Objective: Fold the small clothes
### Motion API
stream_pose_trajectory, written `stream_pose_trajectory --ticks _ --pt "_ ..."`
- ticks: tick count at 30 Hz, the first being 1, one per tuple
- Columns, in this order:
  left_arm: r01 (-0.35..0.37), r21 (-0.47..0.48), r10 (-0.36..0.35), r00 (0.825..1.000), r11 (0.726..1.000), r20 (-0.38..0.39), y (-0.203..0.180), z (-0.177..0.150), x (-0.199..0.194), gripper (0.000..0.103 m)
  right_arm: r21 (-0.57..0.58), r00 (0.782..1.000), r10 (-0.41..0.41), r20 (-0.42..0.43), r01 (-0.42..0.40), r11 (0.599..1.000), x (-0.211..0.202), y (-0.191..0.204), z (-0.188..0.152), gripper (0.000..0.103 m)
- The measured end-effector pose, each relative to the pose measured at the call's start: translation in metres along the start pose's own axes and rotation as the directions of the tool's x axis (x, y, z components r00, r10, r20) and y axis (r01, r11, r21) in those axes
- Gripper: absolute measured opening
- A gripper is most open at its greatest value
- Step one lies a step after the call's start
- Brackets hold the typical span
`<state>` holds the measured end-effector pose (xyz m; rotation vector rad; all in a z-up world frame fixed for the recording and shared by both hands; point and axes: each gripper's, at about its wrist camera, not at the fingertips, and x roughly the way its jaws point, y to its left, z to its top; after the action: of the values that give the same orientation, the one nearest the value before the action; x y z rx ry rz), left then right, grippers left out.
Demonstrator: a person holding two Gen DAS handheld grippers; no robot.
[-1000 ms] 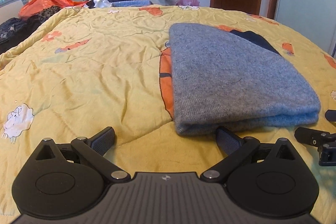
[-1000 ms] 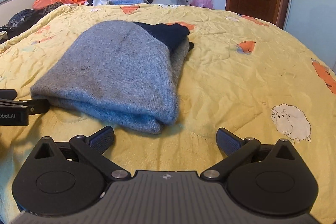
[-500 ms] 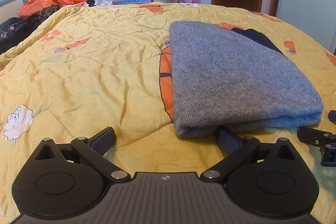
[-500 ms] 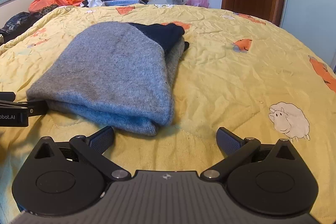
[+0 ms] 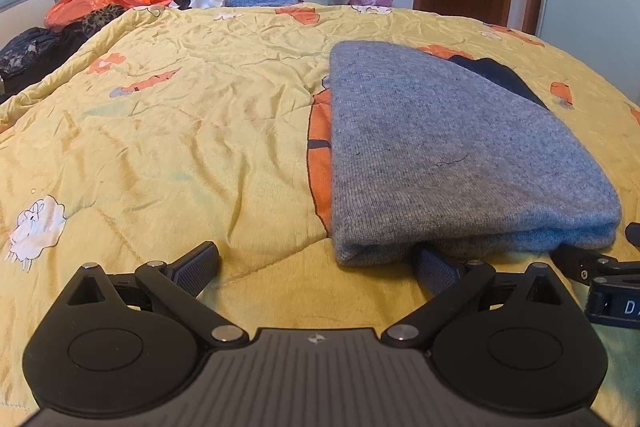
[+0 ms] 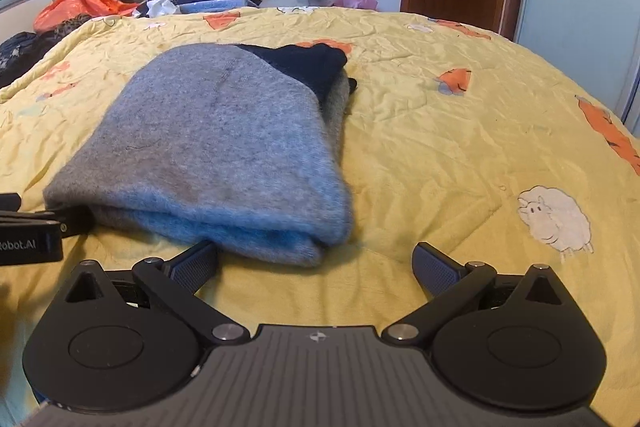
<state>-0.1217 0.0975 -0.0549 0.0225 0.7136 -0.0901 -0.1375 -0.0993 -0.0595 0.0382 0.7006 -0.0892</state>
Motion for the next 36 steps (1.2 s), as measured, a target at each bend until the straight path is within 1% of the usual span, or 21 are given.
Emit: stream_pose_trajectory --ticks 3,5,7,10,36 --pt "-0.013 -0.015 0.013 1.000 1.000 -0.003 -0.002 0.001 0.000 0.103 0.018 1.000 0.009 0.007 -0.009 1.000 -0.003 0.006 -0.003 0.103" --pt "-0.022 -0.020 0.022 1.000 1.000 0.000 -0.003 0.000 -0.001 0.103 -0.037 1.000 0.021 0.019 -0.020 0.999 -0.005 0.017 -0.006 0.103" --pt "-0.026 -0.022 0.026 1.000 0.999 0.001 -0.004 0.000 -0.001 0.103 -0.046 0.998 0.068 0.011 -0.067 0.997 -0.004 0.019 -0.004 0.103" --pt "-0.027 -0.023 0.027 1.000 0.999 0.002 -0.005 0.000 -0.001 0.103 -0.051 0.999 0.053 0.011 -0.052 0.997 -0.003 0.023 -0.004 0.103" --pt "-0.022 -0.022 0.022 1.000 1.000 0.003 -0.005 0.000 0.000 0.103 -0.050 0.998 0.055 0.014 -0.054 0.997 -0.004 0.024 -0.004 0.103"
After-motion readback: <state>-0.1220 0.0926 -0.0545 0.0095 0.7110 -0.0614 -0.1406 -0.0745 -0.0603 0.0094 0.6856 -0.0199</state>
